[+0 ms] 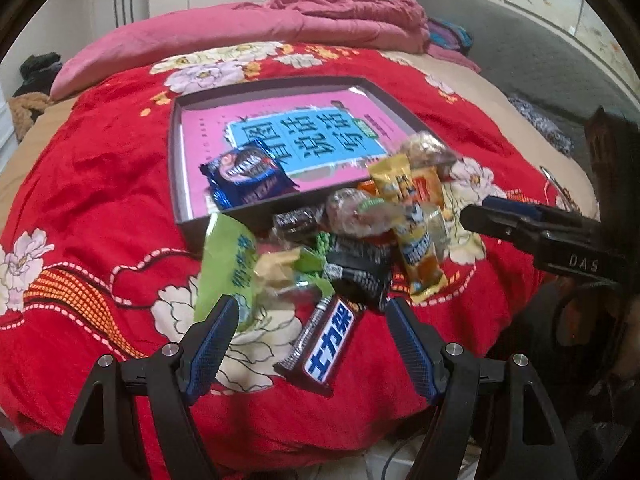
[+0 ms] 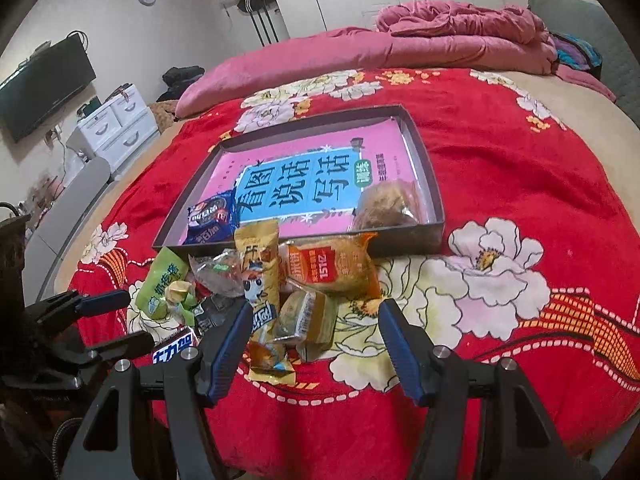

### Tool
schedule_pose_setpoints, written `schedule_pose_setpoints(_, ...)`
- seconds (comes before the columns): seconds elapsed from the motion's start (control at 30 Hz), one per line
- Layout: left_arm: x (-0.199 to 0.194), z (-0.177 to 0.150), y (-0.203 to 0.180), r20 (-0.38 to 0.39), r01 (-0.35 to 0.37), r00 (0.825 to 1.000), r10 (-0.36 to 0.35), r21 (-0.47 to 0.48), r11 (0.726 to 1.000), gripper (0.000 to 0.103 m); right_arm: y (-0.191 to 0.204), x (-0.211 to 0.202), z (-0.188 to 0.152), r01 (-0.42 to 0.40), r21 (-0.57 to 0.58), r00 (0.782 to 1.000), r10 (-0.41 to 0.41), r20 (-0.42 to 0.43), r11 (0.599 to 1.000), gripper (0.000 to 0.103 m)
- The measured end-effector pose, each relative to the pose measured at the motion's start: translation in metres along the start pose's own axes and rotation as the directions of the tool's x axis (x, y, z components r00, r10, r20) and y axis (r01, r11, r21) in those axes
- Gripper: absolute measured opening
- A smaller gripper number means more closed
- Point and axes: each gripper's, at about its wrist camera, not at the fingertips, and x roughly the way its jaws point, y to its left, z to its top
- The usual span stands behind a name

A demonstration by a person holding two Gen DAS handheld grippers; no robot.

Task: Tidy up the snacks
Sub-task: 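Move both open grippers back from the tray to the snack pile, then grasp the chocolate bar with the left gripper while the right grasps the yellow-labelled bread pack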

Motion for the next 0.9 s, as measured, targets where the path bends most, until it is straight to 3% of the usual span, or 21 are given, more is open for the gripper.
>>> schedule_pose_setpoints(0.33, 0.015, -0.007, -0.003, -0.053, 0.002, 0.999, -0.001, 0.024, 1.000, 0.077, -0.009, 0.020, -0.005, -0.014, 0.060, 0.998, 0.018, -0.055, 0.998, 0.065)
schedule_pose_setpoints(0.63, 0.032, -0.010, -0.001, -0.114, -0.001, 0.993, 0.004, 0.024, 1.000, 0.061, -0.008, 0.042, -0.003, -0.064, 0.082, 0.993, 0.072, -0.089, 0.995, 0.052)
schedule_pose_setpoints(0.9, 0.041, -0.011, 0.000, -0.141, 0.009, 0.990, -0.007, 0.014, 1.000, 0.056, -0.014, 0.059, 0.001, -0.097, 0.122, 0.988, 0.110, -0.107, 0.988, 0.047)
